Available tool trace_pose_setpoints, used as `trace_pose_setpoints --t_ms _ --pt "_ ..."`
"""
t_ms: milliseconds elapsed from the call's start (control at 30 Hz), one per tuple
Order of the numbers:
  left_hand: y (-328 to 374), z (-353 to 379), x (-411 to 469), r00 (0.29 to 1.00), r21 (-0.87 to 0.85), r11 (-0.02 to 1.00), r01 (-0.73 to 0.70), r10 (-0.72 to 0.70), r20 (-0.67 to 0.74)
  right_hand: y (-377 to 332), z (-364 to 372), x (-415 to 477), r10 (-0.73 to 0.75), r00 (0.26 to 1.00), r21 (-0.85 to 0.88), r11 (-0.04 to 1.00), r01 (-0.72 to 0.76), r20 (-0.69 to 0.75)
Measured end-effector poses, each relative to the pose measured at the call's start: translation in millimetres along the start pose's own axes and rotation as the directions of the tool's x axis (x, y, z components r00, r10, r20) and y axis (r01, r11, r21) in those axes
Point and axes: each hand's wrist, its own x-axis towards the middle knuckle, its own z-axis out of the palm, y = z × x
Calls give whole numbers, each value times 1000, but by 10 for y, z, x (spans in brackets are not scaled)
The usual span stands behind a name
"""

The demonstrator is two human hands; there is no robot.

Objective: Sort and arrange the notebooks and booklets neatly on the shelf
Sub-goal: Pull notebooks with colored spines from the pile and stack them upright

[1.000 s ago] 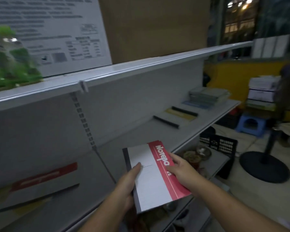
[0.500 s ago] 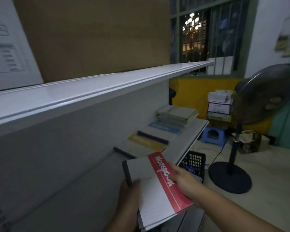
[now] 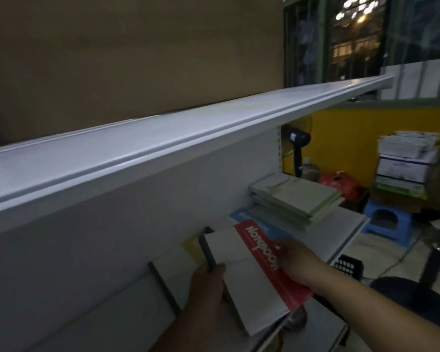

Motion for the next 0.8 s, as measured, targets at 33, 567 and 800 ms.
trace_pose_setpoints --t_ms 33,567,800 --pt "39 108 75 1000 -15 1000 4 -4 -4 42 -62 159 -27 1000 -71 997 27 -2" --pt "258 961 863 994 84 996 11 -1 -112 313 121 1428 -101 994 -272 958 86 -44" --pt "229 957 767 987 53 999 -2 10 -161 270 72 1336 -214 976 -241 950 199 -39"
